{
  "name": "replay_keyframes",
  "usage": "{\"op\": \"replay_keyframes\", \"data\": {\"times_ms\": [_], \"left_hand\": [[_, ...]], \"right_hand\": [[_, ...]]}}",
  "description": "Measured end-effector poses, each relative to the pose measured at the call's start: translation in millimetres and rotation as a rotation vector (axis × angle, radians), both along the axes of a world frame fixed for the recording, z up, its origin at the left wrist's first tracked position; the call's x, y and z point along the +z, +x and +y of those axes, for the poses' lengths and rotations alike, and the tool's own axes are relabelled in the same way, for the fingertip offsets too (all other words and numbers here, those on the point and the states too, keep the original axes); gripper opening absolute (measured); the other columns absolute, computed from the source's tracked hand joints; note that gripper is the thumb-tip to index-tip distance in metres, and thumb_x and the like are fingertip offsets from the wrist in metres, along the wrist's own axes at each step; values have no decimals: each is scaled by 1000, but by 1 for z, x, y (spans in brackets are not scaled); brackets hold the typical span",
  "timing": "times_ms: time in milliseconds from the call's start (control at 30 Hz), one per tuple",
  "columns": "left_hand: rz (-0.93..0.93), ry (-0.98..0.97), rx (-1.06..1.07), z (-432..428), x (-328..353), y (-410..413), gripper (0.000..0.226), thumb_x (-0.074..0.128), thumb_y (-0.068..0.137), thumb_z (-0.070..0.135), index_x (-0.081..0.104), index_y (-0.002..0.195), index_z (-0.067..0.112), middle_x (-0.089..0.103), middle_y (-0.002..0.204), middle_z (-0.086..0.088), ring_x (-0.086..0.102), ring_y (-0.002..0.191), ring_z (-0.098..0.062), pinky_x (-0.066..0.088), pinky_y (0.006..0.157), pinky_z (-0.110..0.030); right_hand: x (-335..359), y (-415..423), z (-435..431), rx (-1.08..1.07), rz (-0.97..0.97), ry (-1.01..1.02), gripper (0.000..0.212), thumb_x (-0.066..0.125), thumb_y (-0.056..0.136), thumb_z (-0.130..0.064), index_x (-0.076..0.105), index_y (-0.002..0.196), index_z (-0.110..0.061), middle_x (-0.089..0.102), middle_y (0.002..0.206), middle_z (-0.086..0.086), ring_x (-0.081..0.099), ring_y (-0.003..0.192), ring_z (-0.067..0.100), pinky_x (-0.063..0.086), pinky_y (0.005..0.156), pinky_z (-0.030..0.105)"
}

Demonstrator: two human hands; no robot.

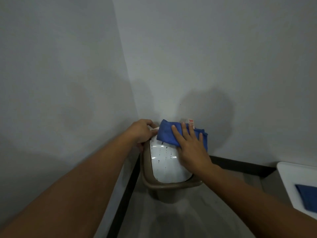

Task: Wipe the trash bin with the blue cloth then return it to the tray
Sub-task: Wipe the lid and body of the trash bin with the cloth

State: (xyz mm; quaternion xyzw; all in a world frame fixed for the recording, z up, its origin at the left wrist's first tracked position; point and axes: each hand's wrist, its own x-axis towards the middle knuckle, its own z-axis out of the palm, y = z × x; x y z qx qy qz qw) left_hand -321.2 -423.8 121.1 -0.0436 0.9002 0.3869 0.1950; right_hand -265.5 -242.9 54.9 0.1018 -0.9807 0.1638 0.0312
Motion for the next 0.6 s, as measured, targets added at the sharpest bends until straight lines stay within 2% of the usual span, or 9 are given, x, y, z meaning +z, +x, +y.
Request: {"op": "replay_keyframes", "data": {"times_ms": [100,200,300,367,433,467,500,533,600], "left_hand": [[-14,25,-18,11,-5,9,27,64,84,34,59,104,16,63,103,-19,64,70,-38,58,57,-55],[6,27,-25,19,-8,19,23,66,83,32,60,96,15,64,94,-18,61,58,-33,57,45,-45],[3,23,-37,24,-7,26,23,65,83,30,59,98,14,65,88,-14,66,64,-37,57,44,-43],[-2,50,-36,27,-5,29,23,66,82,31,59,97,15,61,91,-10,65,67,-31,56,40,-39],[-16,82,-47,32,-5,32,21,67,82,30,58,96,17,57,95,-9,61,70,-24,54,37,-37],[-19,78,-62,35,-5,35,21,66,83,30,57,96,17,56,96,-9,60,70,-23,54,37,-37],[-18,65,-81,40,-5,37,21,65,83,30,56,97,17,56,95,-9,60,70,-23,55,37,-38],[-16,56,-96,45,-6,40,22,65,84,30,56,99,17,56,94,-9,61,71,-24,55,38,-38],[-29,60,-111,55,-8,45,24,64,84,30,56,102,16,55,93,-8,62,73,-25,56,40,-38]], "right_hand": [[-4,27,6,12,-42,43,79,36,93,-34,-38,120,-42,-39,137,-5,-41,123,18,-21,102,45],[-10,70,1,91,-84,3,87,43,91,-25,-38,121,-40,-49,127,-7,-46,121,22,-22,104,43],[-16,113,-10,154,-228,-84,92,46,90,-17,-37,122,-43,-52,126,-11,-50,118,15,-13,109,42],[-18,131,-11,137,-305,-116,93,44,89,-7,-34,122,-43,-48,132,-10,-49,119,14,-5,113,43],[-12,138,-1,127,-344,-194,84,40,89,1,-23,129,-37,-29,146,-6,-31,134,19,5,116,38],[-5,140,8,131,-366,-299,76,39,90,1,-10,135,-36,-11,151,-6,-11,142,20,11,115,30],[6,140,17,123,-380,-435,66,38,91,-1,9,136,-39,11,149,-7,14,141,18,17,112,18],[21,139,28,86,-365,-550,55,39,93,-5,26,130,-44,29,142,-8,34,132,12,25,103,6],[50,129,48,-110,-244,-719,47,40,93,-9,39,119,-49,49,130,-5,50,111,1,35,85,-1]]}}
